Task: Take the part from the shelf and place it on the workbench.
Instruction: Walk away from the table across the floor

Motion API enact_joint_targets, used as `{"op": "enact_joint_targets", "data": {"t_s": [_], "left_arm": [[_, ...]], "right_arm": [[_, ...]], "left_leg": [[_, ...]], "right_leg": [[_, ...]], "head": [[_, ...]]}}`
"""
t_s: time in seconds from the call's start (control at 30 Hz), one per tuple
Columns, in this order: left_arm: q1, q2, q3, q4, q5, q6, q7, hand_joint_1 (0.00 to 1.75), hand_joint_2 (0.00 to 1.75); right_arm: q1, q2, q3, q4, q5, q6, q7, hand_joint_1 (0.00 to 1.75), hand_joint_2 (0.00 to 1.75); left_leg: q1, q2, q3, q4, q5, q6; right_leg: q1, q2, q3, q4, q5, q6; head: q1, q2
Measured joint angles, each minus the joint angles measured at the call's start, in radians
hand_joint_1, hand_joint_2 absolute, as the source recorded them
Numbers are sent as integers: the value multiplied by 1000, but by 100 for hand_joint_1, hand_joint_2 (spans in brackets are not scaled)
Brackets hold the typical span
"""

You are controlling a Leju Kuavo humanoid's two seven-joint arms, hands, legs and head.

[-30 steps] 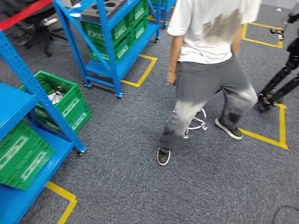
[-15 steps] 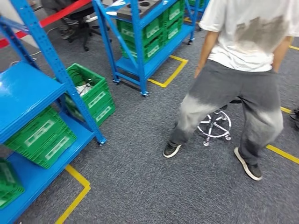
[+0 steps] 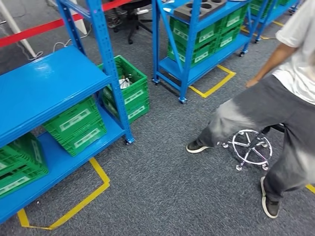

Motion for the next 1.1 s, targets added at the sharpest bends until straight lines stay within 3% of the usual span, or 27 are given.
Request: {"op": "enact_joint_targets", "data": {"t_s": [0.03,0.07,0.1,0.13,0.2,0.27,0.33,0.37,0.43,0.47,0.53,0.57,0.6,0.63,0.7,0.77,0.83,0.87,0.93,1.0,1.03,1.07,1.1], "left_arm": [[0,0,-7,3,-3,-1,0,0,0],[0,0,-12,5,-4,-1,0,0,0],[1,0,-15,7,-5,-1,0,0,0],[1,0,-18,9,-5,-1,0,0,0],[1,1,-25,13,-6,-2,0,0,0],[1,2,-32,14,-6,-3,0,0,0],[4,3,-36,17,-6,-4,0,0,0],[6,4,-36,18,-6,-3,0,0,0],[8,5,-38,21,-6,-3,0,0,0],[8,5,-39,22,-7,-3,0,0,0],[9,5,-41,23,-9,-3,0,0,0],[10,5,-42,23,-12,-3,0,0,0],[12,5,-43,23,-16,-3,-1,0,0],[13,5,-44,23,-21,-1,-3,0,0],[15,9,-47,22,-25,2,-5,0,0],[13,19,-49,20,-18,-2,7,0,0],[13,34,-49,18,-14,-6,35,0,0],[14,41,-49,18,-16,-5,51,0,0],[12,54,-48,18,-28,-4,69,0,0],[4,67,-59,21,-71,-36,52,0,0],[-2,75,-72,24,-102,-63,38,0,0],[-10,83,-89,28,-130,-87,27,0,0],[-20,90,-105,33,-152,-103,25,0,0]], "right_arm": [[1,-2,-8,4,-5,-8,-7,0,0],[1,-4,-14,8,-7,-15,-12,0,0],[1,-4,-20,10,-9,-19,-14,0,0],[1,-4,-24,12,-10,-21,-15,0,0],[1,-6,-33,21,-12,-20,-16,0,0],[2,-7,-37,28,-13,-20,-17,0,0],[2,-7,-40,30,-13,-20,-18,0,0],[2,-7,-41,31,-13,-20,-18,0,0],[2,-6,-44,32,-13,-20,-18,0,0],[2,-6,-45,33,-14,-20,-17,0,0],[2,-7,-49,35,-19,-22,-14,0,0],[2,-7,-53,37,-27,-26,-13,0,0],[2,-8,-58,41,-40,-31,-13,0,0],[2,-10,-66,45,-57,-38,-14,0,0],[4,-14,-88,53,-95,-51,-23,0,0],[15,-28,-109,60,-121,-58,-45,0,0],[28,-50,-126,63,-145,-63,-73,0,0],[33,-60,-134,64,-158,-66,-83,0,0],[44,-77,-154,67,-189,-69,-93,0,0],[47,-86,-179,61,-242,-42,-76,0,0],[41,-87,-197,50,-275,-15,-54,0,0],[32,-88,-217,34,-302,13,-27,0,0],[23,-87,-237,18,-319,37,-1,0,0]], "left_leg": [[3,-12,1,0,0,-1],[5,-25,3,1,-1,-2],[8,-38,5,2,-3,-5],[12,-53,7,3,-4,-8],[16,-82,6,11,-8,-20],[18,-105,-4,17,-6,-34],[19,-124,-15,18,0,-47],[18,-115,-18,21,-2,-52],[15,-67,-43,72,-34,-62],[15,-40,-68,126,-63,-66],[19,-22,-130,257,-115,-71],[21,-21,-146,292,-120,-71],[21,-19,-145,291,-106,-70],[21,-14,-123,249,-76,-66],[12,27,-55,118,-16,-54],[0,65,-14,37,-3,-42],[-4,52,-8,22,-10,-34],[-1,40,-6,16,-8,-30],[7,15,0,5,-2,-21],[11,-8,0,3,1,-16],[11,-20,0,3,1,-15],[11,-32,1,3,0,-15],[12,-46,3,4,0,-16]], "right_leg": [[-2,4,-32,54,-12,5],[-4,5,-49,77,-5,9],[-6,7,-46,61,23,14],[-9,13,-26,9,66,18],[-20,61,27,-116,129,24],[-25,101,55,-178,135,17],[-23,89,62,-187,132,1],[-24,77,65,-190,134,-5],[-26,47,69,-194,136,-19],[-25,33,70,-195,135,-23],[-22,0,70,-194,131,-29],[-20,-15,71,-194,129,-31],[-19,-30,73,-194,127,-32],[-18,-42,77,-194,124,-32],[-14,-66,83,-195,116,-27],[-11,-90,86,-195,107,-19],[-8,-117,97,-201,101,-11],[-9,-115,104,-202,96,-6],[-12,-70,96,-162,64,4],[-17,-17,40,-49,4,10],[-18,-8,8,12,-19,12],[-18,-3,-13,50,-25,14],[-19,0,-19,57,-11,15]], "head": [[0,0],[0,0],[0,0],[0,0],[3,0],[6,0],[6,0],[5,0],[-3,0],[-7,0],[-10,0],[-10,0],[-10,0],[-10,0],[-10,0],[-11,0],[-12,0],[-10,0],[-6,0],[2,0],[3,0],[4,0],[4,0]]}}
